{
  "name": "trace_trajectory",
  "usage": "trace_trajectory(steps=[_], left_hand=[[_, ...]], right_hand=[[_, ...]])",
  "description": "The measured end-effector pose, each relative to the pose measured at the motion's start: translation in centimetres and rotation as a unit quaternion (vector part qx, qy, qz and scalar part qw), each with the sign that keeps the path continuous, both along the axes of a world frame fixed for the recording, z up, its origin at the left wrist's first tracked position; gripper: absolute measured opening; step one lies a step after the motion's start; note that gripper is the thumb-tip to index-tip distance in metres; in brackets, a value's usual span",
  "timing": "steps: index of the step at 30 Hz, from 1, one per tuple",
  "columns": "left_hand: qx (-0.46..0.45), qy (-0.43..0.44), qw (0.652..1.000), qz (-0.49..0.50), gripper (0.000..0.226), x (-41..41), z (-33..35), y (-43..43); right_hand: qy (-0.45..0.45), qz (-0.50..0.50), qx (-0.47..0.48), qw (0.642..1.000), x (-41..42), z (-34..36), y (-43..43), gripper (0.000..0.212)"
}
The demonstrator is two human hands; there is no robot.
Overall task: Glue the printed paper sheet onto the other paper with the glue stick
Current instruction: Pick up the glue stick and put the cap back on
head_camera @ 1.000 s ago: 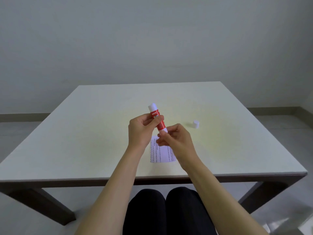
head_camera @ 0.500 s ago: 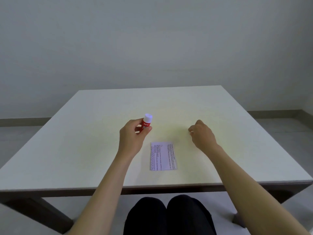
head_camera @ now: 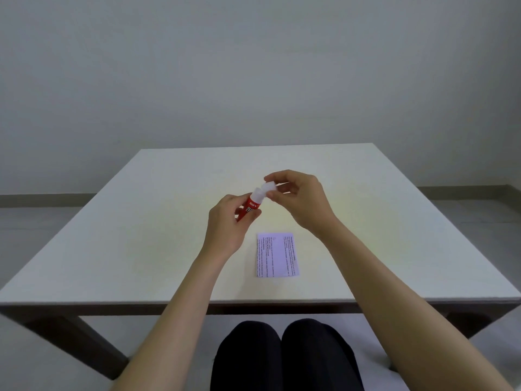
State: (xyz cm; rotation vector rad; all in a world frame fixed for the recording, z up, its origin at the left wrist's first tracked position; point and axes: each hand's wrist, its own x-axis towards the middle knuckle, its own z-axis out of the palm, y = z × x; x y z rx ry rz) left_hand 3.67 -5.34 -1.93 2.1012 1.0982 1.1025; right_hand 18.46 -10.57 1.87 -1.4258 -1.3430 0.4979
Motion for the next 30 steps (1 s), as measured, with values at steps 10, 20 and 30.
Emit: trace_trajectory(steps=[10, 20, 30], left_hand=[[0.069, 0.068, 0.995, -0.022, 0.022, -1.2, 0.5, 0.2], [0.028, 0.077, 0.996, -0.03, 0.025, -2.0, 0.4, 0.5], [-0.022, 0.055, 0.996, -0.07, 0.02, -1.9, 0.5, 0.0]], right_hand=[[-0.154, 0.051, -0.025, 0.987, -0.9, 0.6, 0.3, 0.018], [-0.208, 0.082, -0.041, 0.974, -0.8, 0.1, -0.2, 0.022], [-0.276, 0.052, -0.063, 0.958, -1.3, 0.6, -0.5, 0.021]])
